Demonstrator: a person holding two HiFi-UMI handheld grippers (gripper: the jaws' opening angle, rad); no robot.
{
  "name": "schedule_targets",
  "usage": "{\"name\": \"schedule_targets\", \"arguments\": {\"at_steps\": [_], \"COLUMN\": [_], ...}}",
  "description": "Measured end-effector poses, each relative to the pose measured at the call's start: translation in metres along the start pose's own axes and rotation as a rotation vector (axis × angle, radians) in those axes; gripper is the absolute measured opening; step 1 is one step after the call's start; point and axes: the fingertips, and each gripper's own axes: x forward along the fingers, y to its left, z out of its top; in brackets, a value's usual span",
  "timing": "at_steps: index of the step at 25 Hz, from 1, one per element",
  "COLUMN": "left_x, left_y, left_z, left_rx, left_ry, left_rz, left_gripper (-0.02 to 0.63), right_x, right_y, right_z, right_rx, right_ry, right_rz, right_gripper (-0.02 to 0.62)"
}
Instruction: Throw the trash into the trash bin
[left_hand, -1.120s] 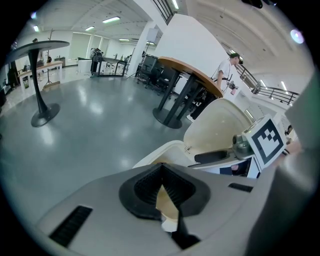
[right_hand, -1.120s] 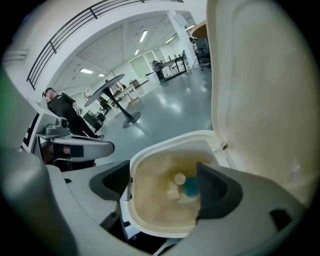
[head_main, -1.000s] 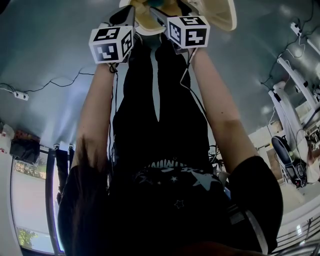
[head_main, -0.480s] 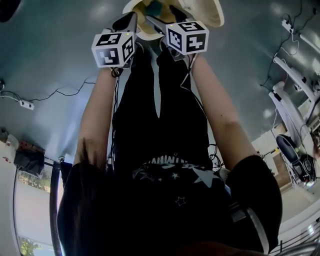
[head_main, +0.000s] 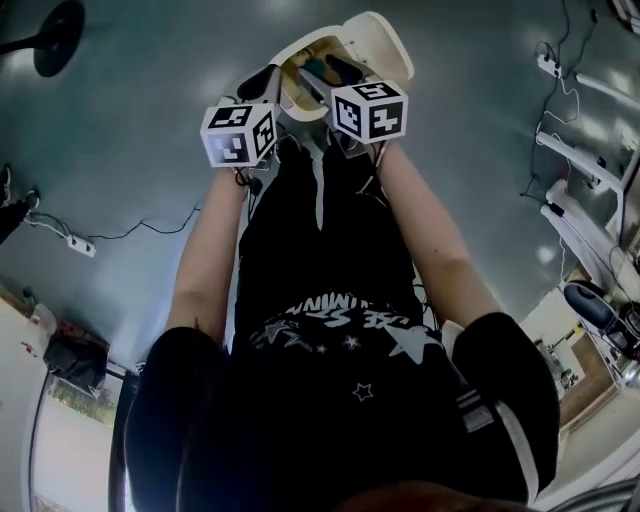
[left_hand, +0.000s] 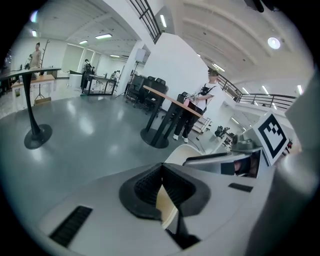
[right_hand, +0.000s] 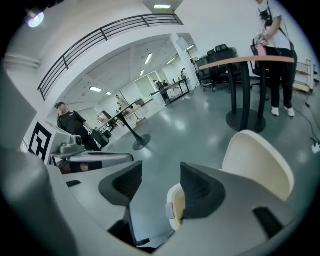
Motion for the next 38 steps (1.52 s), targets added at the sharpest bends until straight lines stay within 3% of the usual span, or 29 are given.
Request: {"name": "schedule_targets", "arguments": {"at_steps": [10,18,24,31,38], "left_x": [-0.069,-0.099,-0.134,-0.17,-0.21], "left_y": [-0.034,-0.071,-0.107,-0.166,-0.206], "left_z": [0.058,0.079,0.079,0.083,0.061], "left_rx": [0.015,0.058,0.02,0.066,0.096], "left_ry": [-0.099,-0.163,-0.236,-0.334,-0.381], "left_rz": [-0.051,-0.033,0.014,0.033,0.058], "left_gripper": [0.011,0.011,0.011,0.011,0.011], "right_x": [-0.057,-0.117,-0.173,-0.224,-0.279], "right_y": [0.05,0.05,0.064,0.081,0.107], "right_z": [0.072,0.1,0.086,0.056,0.032], "right_rx": [0.032,0.061,0.043,-0.027,-0.102], "right_ry": [-0.141,-0.218,-0.241,-0.243,-0.287], "right_rz": [-0.048,-0.053,0.032,0.148,0.214], "right_gripper": [0.166,0.03,0.006,0.006,0.006]}}
